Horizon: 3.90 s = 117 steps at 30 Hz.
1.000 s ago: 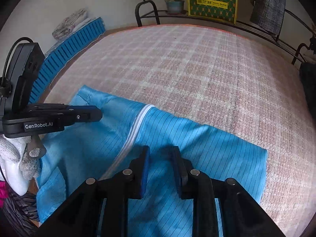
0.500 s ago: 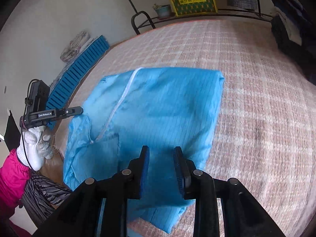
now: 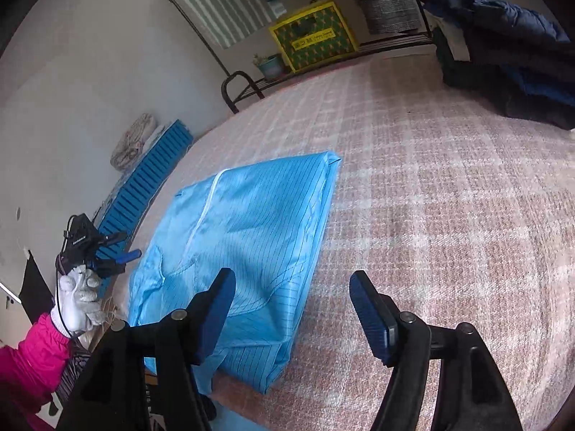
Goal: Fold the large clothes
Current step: 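Grasp the folded blue coat bundle with both tools, then lift the folded coat with both tools and carry it toward the clothes stack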
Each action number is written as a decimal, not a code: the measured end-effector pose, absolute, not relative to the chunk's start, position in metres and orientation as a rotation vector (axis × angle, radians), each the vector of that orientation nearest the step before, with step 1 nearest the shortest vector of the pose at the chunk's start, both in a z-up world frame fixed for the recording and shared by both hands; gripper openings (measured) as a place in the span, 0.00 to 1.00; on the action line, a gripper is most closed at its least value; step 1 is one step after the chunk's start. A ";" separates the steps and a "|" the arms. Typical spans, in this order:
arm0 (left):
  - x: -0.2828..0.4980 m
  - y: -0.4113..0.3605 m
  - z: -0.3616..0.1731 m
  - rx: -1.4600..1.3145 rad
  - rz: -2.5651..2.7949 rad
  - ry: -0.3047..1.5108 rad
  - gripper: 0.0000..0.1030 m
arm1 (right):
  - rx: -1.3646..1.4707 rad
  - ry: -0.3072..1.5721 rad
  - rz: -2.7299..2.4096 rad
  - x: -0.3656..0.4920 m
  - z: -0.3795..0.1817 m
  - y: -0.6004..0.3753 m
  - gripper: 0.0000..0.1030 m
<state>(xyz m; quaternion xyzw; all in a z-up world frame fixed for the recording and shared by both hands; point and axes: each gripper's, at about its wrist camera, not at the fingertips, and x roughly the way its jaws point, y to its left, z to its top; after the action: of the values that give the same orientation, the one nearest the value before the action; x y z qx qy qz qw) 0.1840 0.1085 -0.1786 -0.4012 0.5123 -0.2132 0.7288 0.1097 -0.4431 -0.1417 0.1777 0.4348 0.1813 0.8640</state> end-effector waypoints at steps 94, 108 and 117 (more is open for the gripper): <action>0.239 -0.313 0.012 -0.154 -0.855 0.809 0.04 | -0.400 0.719 -0.069 0.128 0.051 -0.507 0.04; 0.348 -0.488 0.082 -0.124 -0.907 0.684 0.04 | -0.452 0.646 -0.326 0.231 0.121 -0.642 0.04; 0.423 -0.555 0.070 -0.109 -0.858 0.659 0.04 | -0.431 0.644 -0.415 0.325 0.108 -0.714 0.04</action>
<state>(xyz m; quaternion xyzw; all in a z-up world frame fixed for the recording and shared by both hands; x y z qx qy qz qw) 0.4231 -0.5555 0.0705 -0.0519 0.3137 -0.4084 0.8557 0.3254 -0.7136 0.1075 -0.2087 0.3116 -0.2009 0.9050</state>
